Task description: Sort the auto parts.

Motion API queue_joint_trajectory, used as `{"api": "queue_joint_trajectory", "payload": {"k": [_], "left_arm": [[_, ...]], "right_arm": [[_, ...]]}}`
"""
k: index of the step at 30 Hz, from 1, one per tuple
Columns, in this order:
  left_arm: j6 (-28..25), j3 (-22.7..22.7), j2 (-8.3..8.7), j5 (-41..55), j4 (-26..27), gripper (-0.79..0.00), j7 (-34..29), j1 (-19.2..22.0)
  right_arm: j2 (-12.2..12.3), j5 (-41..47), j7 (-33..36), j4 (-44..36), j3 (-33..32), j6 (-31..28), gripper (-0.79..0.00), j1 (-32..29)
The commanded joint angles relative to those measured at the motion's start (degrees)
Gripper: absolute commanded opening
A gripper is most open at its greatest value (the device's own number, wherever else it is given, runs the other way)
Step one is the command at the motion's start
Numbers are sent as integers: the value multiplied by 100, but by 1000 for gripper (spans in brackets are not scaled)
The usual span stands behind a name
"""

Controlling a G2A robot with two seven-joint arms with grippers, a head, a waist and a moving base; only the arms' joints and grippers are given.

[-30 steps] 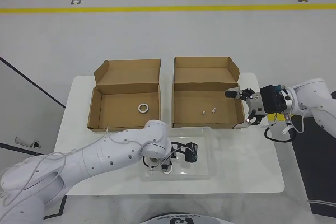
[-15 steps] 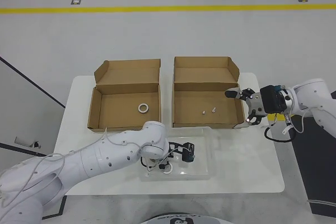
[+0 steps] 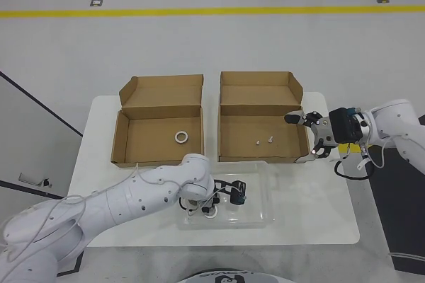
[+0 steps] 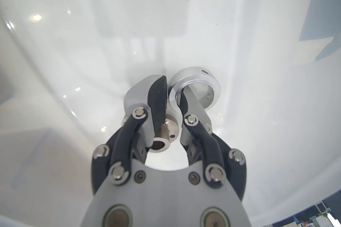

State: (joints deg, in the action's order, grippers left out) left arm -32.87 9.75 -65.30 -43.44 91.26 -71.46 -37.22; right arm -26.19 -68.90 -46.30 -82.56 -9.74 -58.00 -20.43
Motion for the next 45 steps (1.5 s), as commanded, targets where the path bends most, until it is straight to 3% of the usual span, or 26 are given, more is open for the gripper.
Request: {"api": "queue_joint_trajectory", "payload": {"k": [1, 6, 13, 18, 23, 32, 39, 45], "left_arm": [[-3, -1, -9, -11, -33, -785, 3, 8], [70, -1, 4, 137, 43, -785, -70, 227], [200, -1, 155, 636, 436, -785, -197, 814], [184, 187, 416, 1090, 736, -785, -180, 1377], [100, 818, 770, 1196, 1141, -785, -11, 1422], [-294, 2127, 1372, 995, 1685, -785, 1107, 859], [-895, 3175, 1739, 694, 1589, -785, 3061, -122], [-1452, 3847, 1909, 101, 1538, -785, 4729, -929]], "right_arm": [[0, 0, 0, 0, 0, 0, 0, 0], [0, 0, 0, 0, 0, 0, 0, 0], [0, 0, 0, 0, 0, 0, 0, 0], [0, 0, 0, 0, 0, 0, 0, 0], [0, 0, 0, 0, 0, 0, 0, 0], [0, 0, 0, 0, 0, 0, 0, 0], [0, 0, 0, 0, 0, 0, 0, 0], [0, 0, 0, 0, 0, 0, 0, 0]]}}
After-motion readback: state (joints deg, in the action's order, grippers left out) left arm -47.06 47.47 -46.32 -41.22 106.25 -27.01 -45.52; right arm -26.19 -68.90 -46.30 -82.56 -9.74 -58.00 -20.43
